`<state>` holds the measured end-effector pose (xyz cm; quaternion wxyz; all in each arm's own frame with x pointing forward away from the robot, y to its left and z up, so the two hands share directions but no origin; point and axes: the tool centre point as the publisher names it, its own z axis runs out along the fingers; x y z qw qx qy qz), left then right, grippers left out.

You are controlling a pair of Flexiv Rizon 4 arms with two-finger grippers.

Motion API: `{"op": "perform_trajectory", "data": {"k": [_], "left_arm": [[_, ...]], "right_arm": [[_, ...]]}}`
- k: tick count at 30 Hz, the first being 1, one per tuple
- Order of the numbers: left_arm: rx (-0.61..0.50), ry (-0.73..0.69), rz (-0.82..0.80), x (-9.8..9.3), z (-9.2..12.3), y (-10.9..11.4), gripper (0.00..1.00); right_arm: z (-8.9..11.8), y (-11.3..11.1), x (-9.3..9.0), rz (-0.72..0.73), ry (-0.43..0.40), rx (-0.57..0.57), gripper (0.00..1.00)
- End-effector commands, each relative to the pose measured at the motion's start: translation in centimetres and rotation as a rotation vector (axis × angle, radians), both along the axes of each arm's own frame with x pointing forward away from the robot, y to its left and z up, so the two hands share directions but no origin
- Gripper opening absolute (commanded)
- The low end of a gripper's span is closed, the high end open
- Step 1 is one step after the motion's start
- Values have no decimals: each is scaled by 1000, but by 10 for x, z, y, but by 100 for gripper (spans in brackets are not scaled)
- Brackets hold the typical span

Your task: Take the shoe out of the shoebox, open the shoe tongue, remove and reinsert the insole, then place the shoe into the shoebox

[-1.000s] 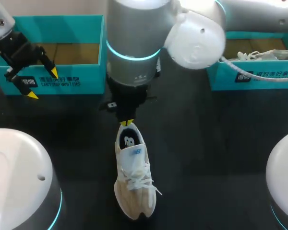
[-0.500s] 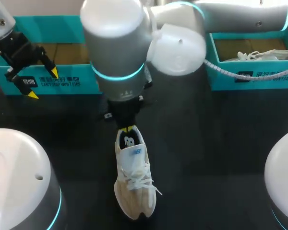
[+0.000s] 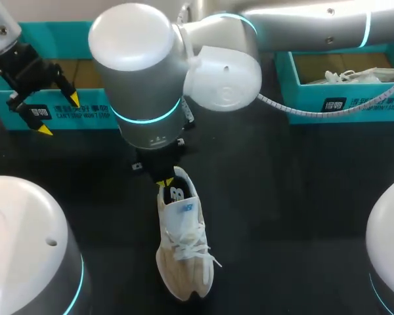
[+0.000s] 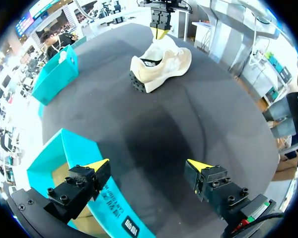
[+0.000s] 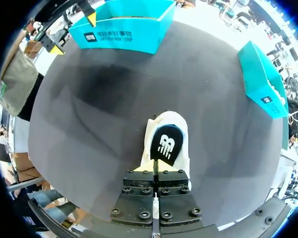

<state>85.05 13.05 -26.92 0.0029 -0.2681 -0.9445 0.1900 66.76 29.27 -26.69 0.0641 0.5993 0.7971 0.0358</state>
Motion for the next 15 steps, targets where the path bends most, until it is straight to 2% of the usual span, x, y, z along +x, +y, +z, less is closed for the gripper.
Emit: {"op": "perform_trajectory", "data": {"k": [1, 6, 8, 15], "left_arm": [[3, 0, 0, -1, 1, 0, 100], [3, 0, 0, -1, 1, 0, 100], [3, 0, 0, -1, 1, 0, 100], [3, 0, 0, -1, 1, 0, 100]], "right_arm": [[-16, -3, 4, -17, -26, -17, 0], [-36, -4, 9, -46, -56, -70, 0], [-44, -5, 9, -78, -47, -42, 0], [-44, -5, 9, -78, -47, -42, 0]]}}
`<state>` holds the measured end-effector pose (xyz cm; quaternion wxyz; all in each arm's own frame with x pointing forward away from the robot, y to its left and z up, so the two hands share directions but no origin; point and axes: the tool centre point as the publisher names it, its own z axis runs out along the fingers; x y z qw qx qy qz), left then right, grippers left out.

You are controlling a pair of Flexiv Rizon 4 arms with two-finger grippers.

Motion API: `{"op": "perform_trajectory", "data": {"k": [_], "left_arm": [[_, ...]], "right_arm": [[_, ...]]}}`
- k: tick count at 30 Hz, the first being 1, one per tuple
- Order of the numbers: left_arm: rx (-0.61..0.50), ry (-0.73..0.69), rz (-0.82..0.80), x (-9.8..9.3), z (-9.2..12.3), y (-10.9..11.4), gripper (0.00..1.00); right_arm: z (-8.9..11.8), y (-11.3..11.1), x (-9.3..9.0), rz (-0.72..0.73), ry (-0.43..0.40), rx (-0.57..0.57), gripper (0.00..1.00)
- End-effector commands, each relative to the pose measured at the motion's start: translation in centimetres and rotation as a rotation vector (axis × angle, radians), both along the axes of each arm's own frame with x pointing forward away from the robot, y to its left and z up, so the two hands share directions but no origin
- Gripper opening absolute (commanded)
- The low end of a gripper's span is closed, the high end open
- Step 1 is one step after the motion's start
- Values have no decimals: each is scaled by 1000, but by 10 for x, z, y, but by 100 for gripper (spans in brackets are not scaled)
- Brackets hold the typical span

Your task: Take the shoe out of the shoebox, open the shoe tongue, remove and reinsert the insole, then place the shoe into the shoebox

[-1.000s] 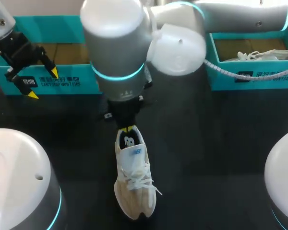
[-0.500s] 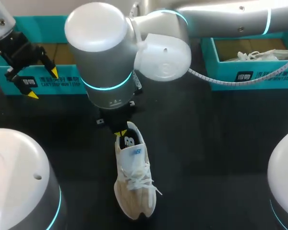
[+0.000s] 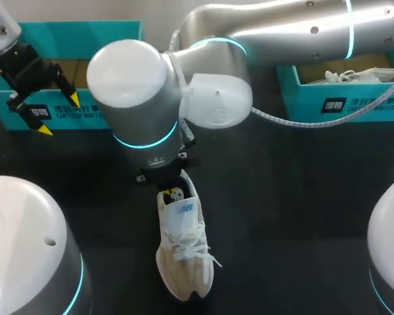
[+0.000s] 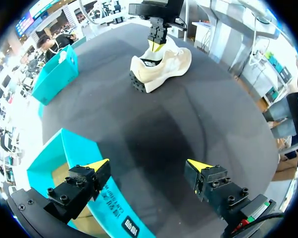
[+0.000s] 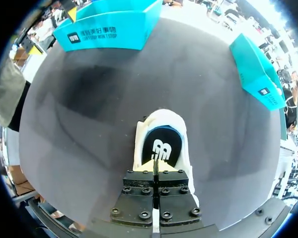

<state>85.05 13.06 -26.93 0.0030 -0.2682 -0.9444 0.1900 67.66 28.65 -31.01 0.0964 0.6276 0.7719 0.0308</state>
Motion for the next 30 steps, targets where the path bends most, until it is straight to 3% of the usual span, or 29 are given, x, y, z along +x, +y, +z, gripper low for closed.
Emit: {"op": "perform_trajectory", "data": {"k": [1, 4, 8, 16, 27, 30], "left_arm": [[3, 0, 0, -1, 1, 0, 100], [3, 0, 0, -1, 1, 0, 100], [3, 0, 0, -1, 1, 0, 100], [3, 0, 0, -1, 1, 0, 100], [3, 0, 0, -1, 1, 0, 100], [3, 0, 0, -1, 1, 0, 100]], "right_arm": [[-1, 1, 0, 0, 0, -1, 0], [-1, 1, 0, 0, 0, -1, 0], [-23, -14, 1, -85, -16, -26, 0], [-50, -24, 2, -163, -4, -81, 0], [-78, -22, 12, -200, 45, -165, 0], [-75, -17, 11, -194, 37, -175, 0]]}}
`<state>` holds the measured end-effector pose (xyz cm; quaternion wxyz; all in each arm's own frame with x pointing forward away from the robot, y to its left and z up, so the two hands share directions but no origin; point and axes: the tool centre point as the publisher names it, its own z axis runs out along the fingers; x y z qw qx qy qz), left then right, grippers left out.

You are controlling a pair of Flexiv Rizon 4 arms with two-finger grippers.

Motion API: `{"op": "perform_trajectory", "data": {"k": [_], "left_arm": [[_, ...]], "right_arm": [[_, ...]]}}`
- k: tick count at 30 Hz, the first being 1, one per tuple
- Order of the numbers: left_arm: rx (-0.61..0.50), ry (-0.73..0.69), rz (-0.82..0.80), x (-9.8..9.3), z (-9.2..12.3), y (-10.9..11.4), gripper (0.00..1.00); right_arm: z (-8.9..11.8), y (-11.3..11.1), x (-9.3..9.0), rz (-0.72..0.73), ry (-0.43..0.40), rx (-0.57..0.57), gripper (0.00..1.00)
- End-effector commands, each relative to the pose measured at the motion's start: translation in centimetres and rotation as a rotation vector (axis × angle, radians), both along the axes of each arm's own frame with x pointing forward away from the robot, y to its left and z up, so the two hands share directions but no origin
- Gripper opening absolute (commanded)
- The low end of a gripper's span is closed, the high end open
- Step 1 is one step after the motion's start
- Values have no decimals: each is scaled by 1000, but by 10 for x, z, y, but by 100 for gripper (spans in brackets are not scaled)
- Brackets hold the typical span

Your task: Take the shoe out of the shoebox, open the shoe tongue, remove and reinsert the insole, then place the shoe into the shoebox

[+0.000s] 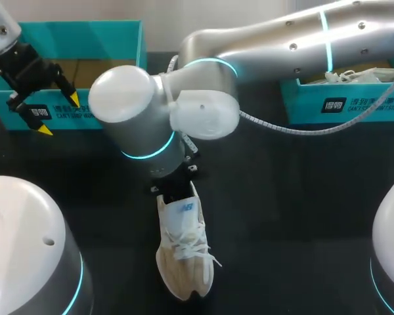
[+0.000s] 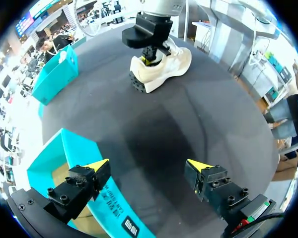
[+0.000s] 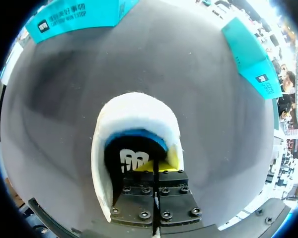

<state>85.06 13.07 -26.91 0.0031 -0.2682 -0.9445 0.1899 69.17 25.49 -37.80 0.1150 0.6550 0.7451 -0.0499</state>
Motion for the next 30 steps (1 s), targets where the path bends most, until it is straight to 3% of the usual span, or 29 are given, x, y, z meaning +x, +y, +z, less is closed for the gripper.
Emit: {"op": "perform_trajectory", "data": {"k": [1, 9, 12, 17, 22, 27, 30], "left_arm": [[2, -1, 0, -1, 1, 0, 100], [2, -1, 0, -1, 1, 0, 100], [2, -1, 0, -1, 1, 0, 100], [2, -1, 0, -1, 1, 0, 100], [2, -1, 0, -1, 1, 0, 100], [2, -1, 0, -1, 1, 0, 100], [2, -1, 0, -1, 1, 0, 100]], "right_arm": [[-2, 17, -6, -100, -46, -56, 0], [37, 27, -12, -79, -173, -127, 0], [40, 28, -9, -66, -195, -121, 0], [22, 24, 6, -3, -233, -98, 0], [-3, 20, 21, 52, -212, -92, 0], [-26, 14, 25, 49, -180, -30, 0], [-21, 15, 18, 32, -180, -27, 0]]}}
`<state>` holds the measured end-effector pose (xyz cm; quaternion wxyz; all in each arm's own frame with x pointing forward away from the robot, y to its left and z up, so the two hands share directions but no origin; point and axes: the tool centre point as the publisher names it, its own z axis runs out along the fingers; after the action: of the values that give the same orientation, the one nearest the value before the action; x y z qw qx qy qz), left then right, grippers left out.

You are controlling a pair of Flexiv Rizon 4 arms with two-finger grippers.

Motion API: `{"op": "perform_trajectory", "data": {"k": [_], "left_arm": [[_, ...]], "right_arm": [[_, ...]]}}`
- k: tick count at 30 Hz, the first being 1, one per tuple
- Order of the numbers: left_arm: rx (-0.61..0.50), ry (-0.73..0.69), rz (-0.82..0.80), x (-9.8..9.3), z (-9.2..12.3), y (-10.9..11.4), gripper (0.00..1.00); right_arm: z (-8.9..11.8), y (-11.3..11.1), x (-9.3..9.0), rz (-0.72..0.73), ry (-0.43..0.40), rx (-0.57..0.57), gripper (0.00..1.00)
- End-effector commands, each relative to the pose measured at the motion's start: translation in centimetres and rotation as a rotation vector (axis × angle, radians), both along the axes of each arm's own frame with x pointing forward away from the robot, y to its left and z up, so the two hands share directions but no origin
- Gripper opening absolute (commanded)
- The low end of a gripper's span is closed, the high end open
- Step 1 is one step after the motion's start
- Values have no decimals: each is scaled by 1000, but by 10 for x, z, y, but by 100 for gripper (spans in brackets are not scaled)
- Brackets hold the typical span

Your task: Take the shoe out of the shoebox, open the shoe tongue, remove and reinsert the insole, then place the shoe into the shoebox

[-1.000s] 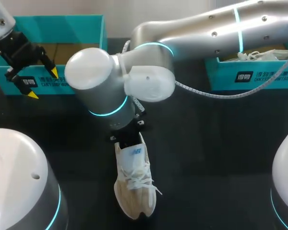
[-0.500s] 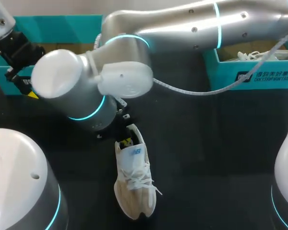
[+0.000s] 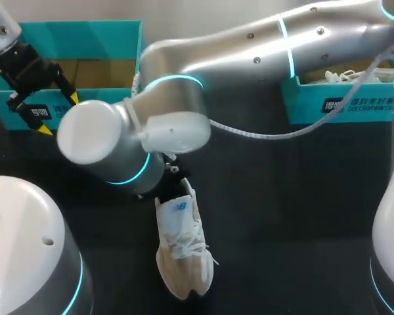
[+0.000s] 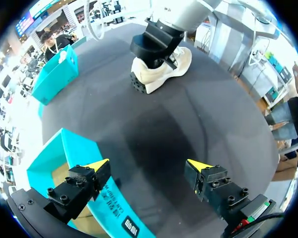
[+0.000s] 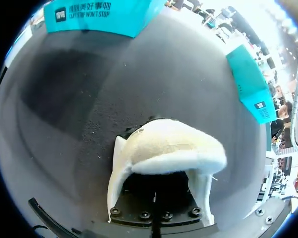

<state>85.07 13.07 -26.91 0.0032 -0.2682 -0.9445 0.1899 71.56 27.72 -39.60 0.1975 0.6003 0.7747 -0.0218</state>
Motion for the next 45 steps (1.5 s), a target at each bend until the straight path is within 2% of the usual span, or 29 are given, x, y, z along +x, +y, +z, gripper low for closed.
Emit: {"op": "perform_trajectory", "data": {"k": [1, 7, 10, 15, 21, 28, 38, 41, 45], "left_arm": [[2, -1, 0, -1, 1, 0, 100], [2, -1, 0, -1, 1, 0, 100], [2, -1, 0, -1, 1, 0, 100], [2, -1, 0, -1, 1, 0, 100], [2, -1, 0, -1, 1, 0, 100], [2, -1, 0, -1, 1, 0, 100], [2, -1, 0, -1, 1, 0, 100], [2, -1, 0, -1, 1, 0, 100], [2, -1, 0, -1, 1, 0, 100]], "right_arm": [[2, -7, -9, -112, -31, 52, 0], [32, -6, -23, -142, -49, 69, 0], [37, -2, -30, -92, -54, 142, 0], [13, -1, -36, -101, 23, 257, 0], [-16, -8, -33, -116, 137, 344, 0], [-28, -7, -27, -80, 206, 416, 0], [30, 13, -19, 6, 138, 302, 0], [33, 13, -14, 14, 149, 302, 0], [25, 8, -10, 13, 208, 340, 0]]}}
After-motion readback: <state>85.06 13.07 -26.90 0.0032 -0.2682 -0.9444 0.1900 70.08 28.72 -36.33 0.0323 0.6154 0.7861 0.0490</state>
